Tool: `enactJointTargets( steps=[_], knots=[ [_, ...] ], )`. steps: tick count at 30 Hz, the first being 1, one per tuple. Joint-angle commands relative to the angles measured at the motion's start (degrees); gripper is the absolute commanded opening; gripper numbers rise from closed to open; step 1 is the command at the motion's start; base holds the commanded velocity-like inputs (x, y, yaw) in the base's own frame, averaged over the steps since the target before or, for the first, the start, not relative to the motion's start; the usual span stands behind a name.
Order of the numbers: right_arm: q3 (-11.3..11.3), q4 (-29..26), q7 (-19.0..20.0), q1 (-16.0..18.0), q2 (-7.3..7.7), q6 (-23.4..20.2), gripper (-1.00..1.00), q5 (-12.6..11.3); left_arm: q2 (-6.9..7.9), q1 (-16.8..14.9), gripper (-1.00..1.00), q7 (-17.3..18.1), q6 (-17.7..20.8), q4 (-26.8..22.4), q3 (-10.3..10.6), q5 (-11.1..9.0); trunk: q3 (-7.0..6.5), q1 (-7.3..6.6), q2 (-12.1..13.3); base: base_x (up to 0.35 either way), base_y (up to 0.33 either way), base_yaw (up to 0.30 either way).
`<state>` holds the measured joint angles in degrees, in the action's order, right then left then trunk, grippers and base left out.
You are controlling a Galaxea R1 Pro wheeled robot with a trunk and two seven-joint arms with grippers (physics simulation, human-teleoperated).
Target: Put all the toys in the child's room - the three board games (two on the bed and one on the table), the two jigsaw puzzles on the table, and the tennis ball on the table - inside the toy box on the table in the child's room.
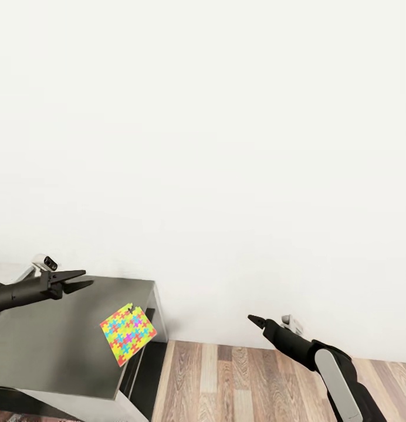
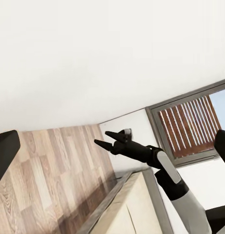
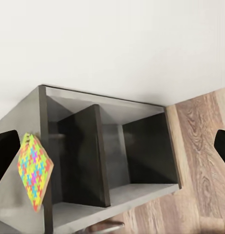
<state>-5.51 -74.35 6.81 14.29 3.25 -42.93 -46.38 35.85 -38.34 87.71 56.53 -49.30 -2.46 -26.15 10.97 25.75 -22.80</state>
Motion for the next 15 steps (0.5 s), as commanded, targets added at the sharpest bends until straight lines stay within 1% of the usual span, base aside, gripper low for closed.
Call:
enactJointTargets(
  steps=[1, 15],
  knots=[
    [-0.1, 0.0, 0.3, 0.0, -0.01, -0.3, 1.0, 0.2, 0.01, -0.1, 1.0, 0.2, 0.6, 0.0, 0.1, 0.0, 0.04, 0.04, -0.1, 0.0, 0.0, 0.208],
    [0.0, -0.1, 0.4, 0.0, -0.03, -0.3, 1.0, 0.2, 0.01, -0.1, 1.0, 0.2, 0.6, 0.0, 0.0, 0.0, -0.95, 0.04, -0.1, 0.0, 0.0, 0.209]
  ],
)
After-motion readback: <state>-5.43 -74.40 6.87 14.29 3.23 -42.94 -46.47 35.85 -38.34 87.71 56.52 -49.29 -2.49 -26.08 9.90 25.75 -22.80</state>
